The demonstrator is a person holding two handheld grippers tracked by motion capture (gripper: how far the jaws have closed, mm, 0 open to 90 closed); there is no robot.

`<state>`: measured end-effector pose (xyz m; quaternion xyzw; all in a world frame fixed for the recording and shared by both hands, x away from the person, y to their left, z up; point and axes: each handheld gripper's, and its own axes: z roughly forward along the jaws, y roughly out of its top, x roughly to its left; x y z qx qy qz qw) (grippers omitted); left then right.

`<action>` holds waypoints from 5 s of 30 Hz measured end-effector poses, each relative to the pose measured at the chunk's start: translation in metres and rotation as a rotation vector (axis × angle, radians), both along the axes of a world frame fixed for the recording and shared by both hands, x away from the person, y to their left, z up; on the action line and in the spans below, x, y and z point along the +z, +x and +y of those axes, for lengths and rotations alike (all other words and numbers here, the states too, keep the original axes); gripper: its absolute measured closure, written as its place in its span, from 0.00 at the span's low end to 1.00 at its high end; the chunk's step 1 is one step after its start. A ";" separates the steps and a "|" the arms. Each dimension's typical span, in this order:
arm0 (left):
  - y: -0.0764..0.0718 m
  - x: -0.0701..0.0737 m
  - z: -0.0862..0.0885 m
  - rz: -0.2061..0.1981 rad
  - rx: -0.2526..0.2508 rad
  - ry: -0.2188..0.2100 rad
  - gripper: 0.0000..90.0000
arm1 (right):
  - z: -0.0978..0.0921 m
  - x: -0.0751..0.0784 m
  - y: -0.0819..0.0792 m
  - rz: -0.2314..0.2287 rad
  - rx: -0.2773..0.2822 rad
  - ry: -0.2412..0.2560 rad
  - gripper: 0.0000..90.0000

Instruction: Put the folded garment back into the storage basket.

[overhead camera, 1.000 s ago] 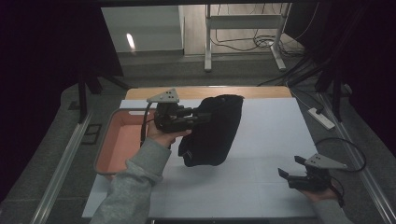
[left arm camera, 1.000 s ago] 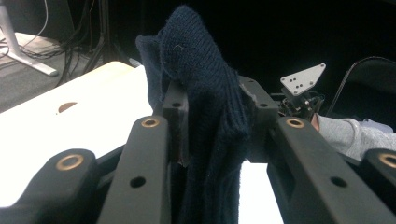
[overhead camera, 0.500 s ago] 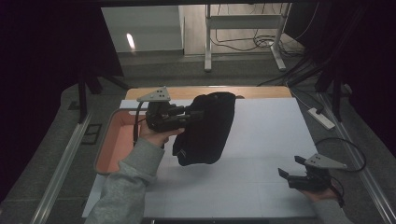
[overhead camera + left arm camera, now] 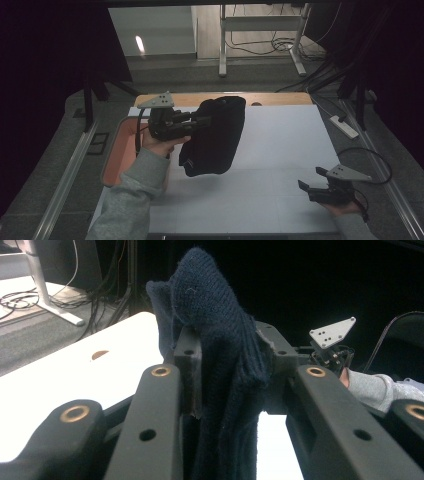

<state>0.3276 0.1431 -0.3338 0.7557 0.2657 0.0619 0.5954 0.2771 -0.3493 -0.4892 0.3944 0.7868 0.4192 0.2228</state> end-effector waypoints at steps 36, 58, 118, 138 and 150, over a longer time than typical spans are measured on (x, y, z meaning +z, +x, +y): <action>-0.015 0.013 0.043 -0.022 0.092 -0.013 0.75 | 0.000 -0.001 0.001 0.003 -0.008 -0.003 0.19; -0.022 0.021 0.064 -0.028 0.133 -0.031 0.75 | 0.000 -0.001 0.002 0.004 -0.008 -0.004 0.19; -0.064 0.032 0.153 -0.063 0.301 -0.035 0.75 | 0.002 -0.002 0.004 0.003 -0.014 -0.018 0.19; -0.064 0.002 0.170 0.003 0.322 -0.016 0.75 | 0.003 -0.002 0.004 0.006 -0.015 -0.021 0.19; -0.058 -0.017 0.173 0.049 0.323 0.004 0.75 | 0.003 -0.002 0.004 0.006 -0.016 -0.022 0.19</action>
